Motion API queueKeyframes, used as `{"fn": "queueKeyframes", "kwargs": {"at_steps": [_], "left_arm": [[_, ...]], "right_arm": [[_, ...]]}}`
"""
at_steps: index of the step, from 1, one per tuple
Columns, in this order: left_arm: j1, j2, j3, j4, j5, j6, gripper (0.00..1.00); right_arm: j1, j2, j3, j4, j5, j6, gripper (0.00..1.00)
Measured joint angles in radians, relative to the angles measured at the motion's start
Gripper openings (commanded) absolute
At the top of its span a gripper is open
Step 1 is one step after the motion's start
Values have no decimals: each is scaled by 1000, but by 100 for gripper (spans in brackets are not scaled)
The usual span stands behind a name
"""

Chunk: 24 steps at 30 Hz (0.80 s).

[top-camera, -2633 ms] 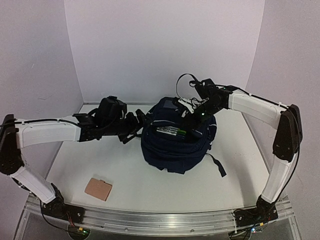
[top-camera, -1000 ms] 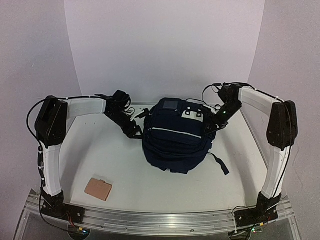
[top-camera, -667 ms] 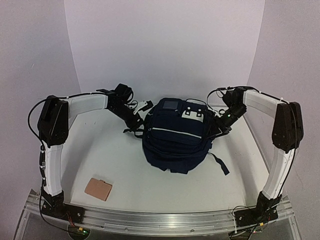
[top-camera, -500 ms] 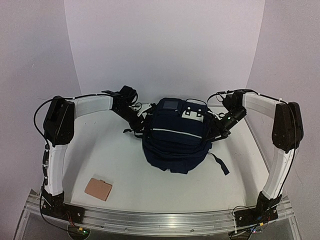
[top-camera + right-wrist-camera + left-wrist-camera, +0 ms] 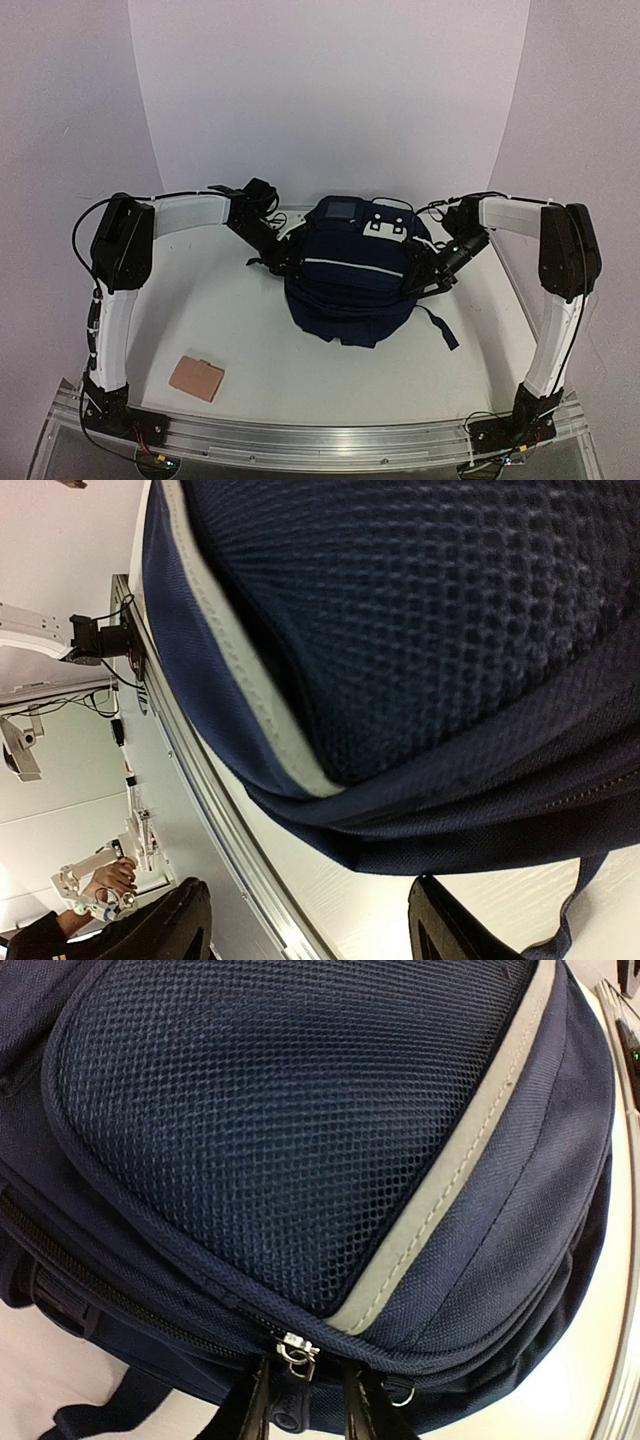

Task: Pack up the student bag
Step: Zip the student bag at the center of the board.

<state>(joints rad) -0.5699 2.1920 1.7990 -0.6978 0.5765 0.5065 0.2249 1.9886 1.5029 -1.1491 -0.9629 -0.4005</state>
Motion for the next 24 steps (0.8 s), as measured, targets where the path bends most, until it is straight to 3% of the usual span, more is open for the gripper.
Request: {"fn": "queueKeyframes", "kwargs": {"at_steps": [6,17,22,24], "left_arm": [[-8,-36,-62,1,-7,-17,1],[-85,-118,-153,-13,-104,-88,0],[-165,-139,-150,-60,-144,-132,0],[-194,-142,-150,-73,-143,-150,0]], "right_arm": [[0,9,-18,53,-18,42,57],[0,8,-88,214,-25,180,38],[-6,-14,-136,294,-26,254,17],[-7,-24,-156,323,-24,279,15]]}}
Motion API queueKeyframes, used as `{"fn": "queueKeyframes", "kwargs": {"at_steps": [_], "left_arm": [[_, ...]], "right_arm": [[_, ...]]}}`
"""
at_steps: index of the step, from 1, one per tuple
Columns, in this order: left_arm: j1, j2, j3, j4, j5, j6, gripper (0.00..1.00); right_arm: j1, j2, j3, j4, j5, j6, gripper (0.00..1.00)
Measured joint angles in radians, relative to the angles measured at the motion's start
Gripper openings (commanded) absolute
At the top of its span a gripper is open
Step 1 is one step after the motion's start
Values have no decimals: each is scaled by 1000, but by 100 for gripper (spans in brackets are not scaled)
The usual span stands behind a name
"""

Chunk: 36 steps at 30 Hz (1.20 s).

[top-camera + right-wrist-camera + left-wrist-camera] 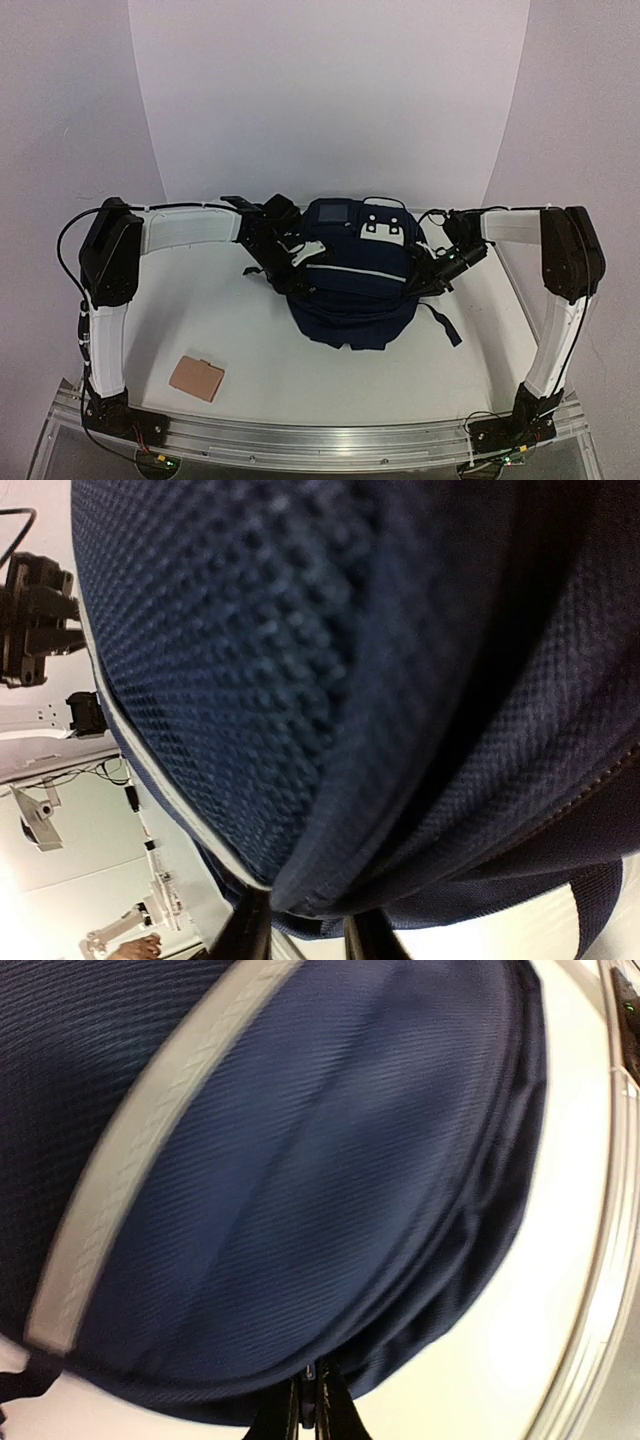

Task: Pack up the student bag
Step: Zip the student bag at the center of the board.

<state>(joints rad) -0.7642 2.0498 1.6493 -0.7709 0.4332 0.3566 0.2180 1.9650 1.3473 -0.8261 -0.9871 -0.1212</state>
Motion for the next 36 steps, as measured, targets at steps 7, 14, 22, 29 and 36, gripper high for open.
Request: {"fn": "queueKeyframes", "kwargs": {"at_steps": [7,14,22,29,36], "left_arm": [[-63,3,51,-33,26,-104,0],[-124,78,154,55,9,-340,0],[-93,44,36,206,-35,-556,0],[-87,-49,-94,301,-58,-619,0],[-105,-25,-41,279,-69,-627,0]], "right_arm": [[13,-32,-39,77,0,80,12],[77,-58,-60,185,13,205,11],[208,-77,-83,411,44,368,39],[189,-165,-118,472,-13,377,59],[121,-204,-151,531,2,371,35]]}}
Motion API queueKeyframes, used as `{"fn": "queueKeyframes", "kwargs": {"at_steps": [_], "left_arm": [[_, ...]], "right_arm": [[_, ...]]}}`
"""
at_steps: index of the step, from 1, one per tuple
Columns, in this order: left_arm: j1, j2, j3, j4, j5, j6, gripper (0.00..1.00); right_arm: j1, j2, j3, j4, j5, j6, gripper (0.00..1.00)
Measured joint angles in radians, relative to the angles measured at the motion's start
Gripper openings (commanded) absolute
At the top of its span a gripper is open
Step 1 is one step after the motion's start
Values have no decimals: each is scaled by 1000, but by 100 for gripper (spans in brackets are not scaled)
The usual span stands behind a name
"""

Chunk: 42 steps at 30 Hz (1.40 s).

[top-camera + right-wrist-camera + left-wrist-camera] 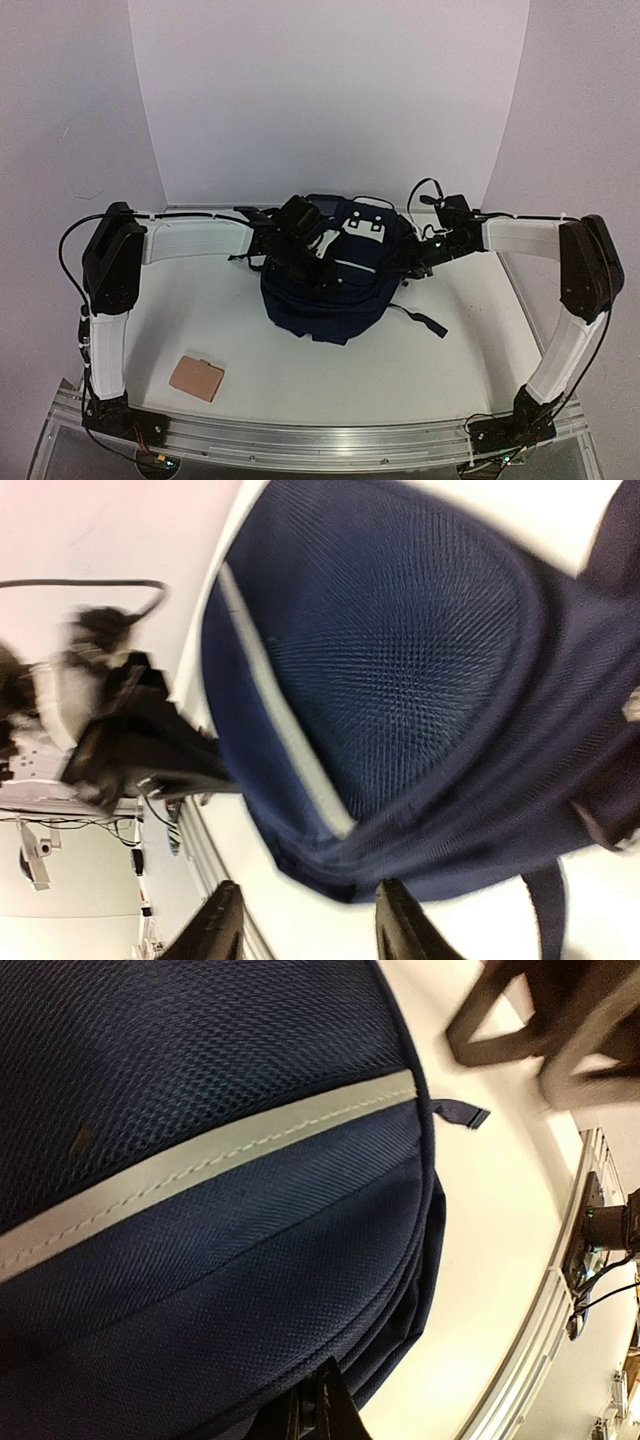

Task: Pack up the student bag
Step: Zip the student bag at the center of the board.

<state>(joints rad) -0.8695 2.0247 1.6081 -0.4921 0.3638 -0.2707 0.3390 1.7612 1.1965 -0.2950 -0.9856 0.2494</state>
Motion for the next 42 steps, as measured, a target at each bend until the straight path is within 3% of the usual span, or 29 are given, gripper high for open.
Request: {"fn": "queueKeyframes", "kwargs": {"at_steps": [7,14,18,26,36,42], "left_arm": [[-49,104,111,-8,6,-12,0],[-68,172,223,-60,-8,-23,0],[-76,212,285,-71,-18,-38,7],[-110,223,303,-31,-17,-15,50],[-125,119,253,5,15,-40,59],[-50,-43,116,53,-57,-115,63]], "right_arm": [[38,107,-8,69,56,56,17],[49,109,-34,167,76,170,16],[49,109,-35,208,94,211,29],[15,69,-34,205,61,202,56],[2,-192,-54,35,155,-17,56],[132,-258,-120,-8,277,-136,52]]}}
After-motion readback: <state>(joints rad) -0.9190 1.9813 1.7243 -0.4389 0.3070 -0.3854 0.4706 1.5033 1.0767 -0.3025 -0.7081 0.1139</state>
